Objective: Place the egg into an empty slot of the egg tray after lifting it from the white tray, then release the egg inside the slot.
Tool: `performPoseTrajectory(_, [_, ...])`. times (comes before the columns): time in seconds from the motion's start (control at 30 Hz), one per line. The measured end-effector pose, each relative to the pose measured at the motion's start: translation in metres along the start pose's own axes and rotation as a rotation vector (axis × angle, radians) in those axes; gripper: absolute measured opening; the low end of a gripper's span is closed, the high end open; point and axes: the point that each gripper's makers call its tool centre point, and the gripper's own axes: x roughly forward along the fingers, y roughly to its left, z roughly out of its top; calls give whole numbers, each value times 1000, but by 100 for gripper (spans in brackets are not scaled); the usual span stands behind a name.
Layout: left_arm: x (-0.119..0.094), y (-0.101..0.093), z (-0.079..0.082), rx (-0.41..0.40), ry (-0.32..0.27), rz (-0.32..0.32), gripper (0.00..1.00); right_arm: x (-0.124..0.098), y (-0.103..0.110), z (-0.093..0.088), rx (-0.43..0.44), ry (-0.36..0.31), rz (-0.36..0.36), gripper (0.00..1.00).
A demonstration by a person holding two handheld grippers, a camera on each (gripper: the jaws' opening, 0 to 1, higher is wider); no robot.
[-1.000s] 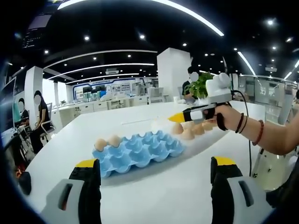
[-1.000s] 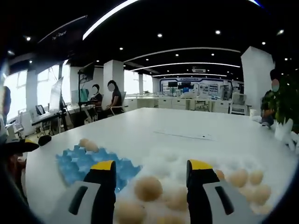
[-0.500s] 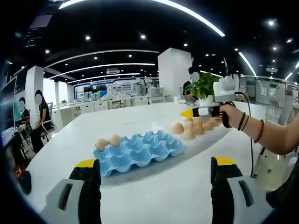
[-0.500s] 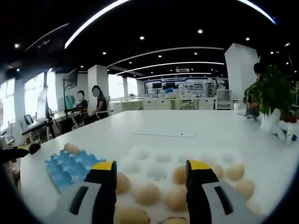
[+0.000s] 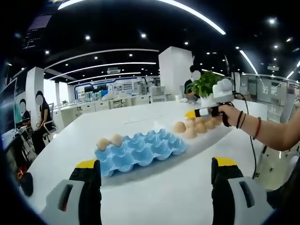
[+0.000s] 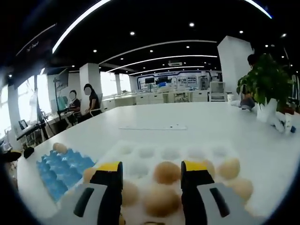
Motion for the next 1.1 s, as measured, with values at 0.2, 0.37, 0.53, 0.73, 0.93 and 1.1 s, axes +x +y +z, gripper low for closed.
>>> performPoseTrajectory(0.2, [0, -5, 5, -18, -23, -30, 100, 8, -11, -8, -57, 79, -84, 38])
performPoseTrajectory(0.37, [0, -3, 2, -10, -10, -18, 100, 13, -16, -12, -41, 105, -110, 34])
performPoseTrajectory(0.53, [0, -1, -3, -13, 4, -11, 99, 16, -20, -16, -70, 144, -128, 31])
performPoseTrajectory(0.73, [-1, 0, -6, -10, 8, -5, 99, 22, -22, -20, -77, 172, -168, 31])
performPoseTrajectory(0.93, [-2, -1, -8, -7, 12, -2, 98, 21, -25, -21, -75, 160, -191, 28])
performPoseTrajectory(1.1, [-7, -2, -9, -1, 8, 5, 98, 19, -24, -23, -64, 159, -193, 27])
